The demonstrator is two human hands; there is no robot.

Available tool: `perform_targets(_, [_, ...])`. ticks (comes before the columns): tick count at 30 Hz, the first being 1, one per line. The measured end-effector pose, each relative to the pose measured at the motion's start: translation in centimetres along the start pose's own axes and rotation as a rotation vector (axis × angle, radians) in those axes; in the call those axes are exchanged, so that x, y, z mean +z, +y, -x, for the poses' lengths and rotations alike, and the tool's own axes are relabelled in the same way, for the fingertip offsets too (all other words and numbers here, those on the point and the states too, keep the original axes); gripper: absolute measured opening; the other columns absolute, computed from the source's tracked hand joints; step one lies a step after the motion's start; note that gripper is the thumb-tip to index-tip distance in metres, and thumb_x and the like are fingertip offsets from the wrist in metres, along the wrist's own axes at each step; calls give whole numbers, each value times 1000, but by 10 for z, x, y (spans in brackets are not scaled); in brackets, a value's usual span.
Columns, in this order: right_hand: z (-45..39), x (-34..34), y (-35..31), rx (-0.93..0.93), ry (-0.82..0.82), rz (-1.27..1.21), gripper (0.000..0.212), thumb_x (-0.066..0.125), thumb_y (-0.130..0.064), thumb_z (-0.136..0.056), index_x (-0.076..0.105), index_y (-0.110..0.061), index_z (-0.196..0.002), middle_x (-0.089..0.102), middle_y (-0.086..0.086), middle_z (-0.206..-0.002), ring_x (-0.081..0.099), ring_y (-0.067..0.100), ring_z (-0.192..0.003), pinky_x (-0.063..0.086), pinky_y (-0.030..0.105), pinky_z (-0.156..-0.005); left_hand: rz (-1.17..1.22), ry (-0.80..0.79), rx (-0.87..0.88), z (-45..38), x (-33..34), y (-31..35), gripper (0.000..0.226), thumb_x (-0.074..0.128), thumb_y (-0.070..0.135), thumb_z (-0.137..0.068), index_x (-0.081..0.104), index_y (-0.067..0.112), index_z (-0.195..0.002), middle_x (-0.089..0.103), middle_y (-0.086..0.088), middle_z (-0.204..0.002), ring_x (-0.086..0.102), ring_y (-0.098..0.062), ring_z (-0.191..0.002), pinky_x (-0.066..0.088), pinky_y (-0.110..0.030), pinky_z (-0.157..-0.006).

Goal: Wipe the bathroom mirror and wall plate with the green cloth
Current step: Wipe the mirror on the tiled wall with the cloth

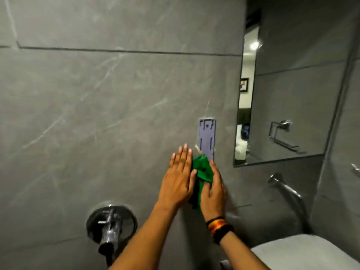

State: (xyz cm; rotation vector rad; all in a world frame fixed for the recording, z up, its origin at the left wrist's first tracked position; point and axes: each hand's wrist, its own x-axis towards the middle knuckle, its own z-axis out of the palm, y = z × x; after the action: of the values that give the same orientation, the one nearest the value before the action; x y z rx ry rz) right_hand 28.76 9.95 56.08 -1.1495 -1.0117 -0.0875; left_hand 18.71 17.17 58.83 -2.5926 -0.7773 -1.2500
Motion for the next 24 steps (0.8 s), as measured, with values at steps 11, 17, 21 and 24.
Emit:
perform_targets(11, [-117,-50,-62,-234,245,46,60,43,9,-91,43,-16,-145,46,1,-151,43,14,-138,33,12,-110,-134,141,210,-131,-61,51,67,20,40,-111,8,6,-167,0,-11,-175,-1,-24,-164,-6,-35,-133])
perform_targets(17, [-163,-79,-41,-35,472,4,43,46,-7,-99,47,-12,-141,57,10,-138,55,26,-124,38,18,-95,-202,179,206,-152,-72,36,68,19,41,-111,10,5,-168,3,-13,-177,0,-26,-165,-4,-37,-134])
perform_targets(21, [-189,-101,-13,210,677,-101,41,44,-14,-102,44,-7,-143,56,22,-138,56,37,-123,43,29,-97,-236,191,189,-159,-72,16,67,20,40,-111,10,5,-168,2,-12,-176,-1,-24,-164,-9,-33,-133])
perform_targets(24, [-186,-96,8,225,653,-44,44,41,-20,-104,40,-6,-146,54,25,-139,55,40,-124,44,38,-101,-278,188,190,-170,-70,1,67,19,40,-111,12,5,-167,6,-14,-177,2,-26,-164,-3,-37,-134])
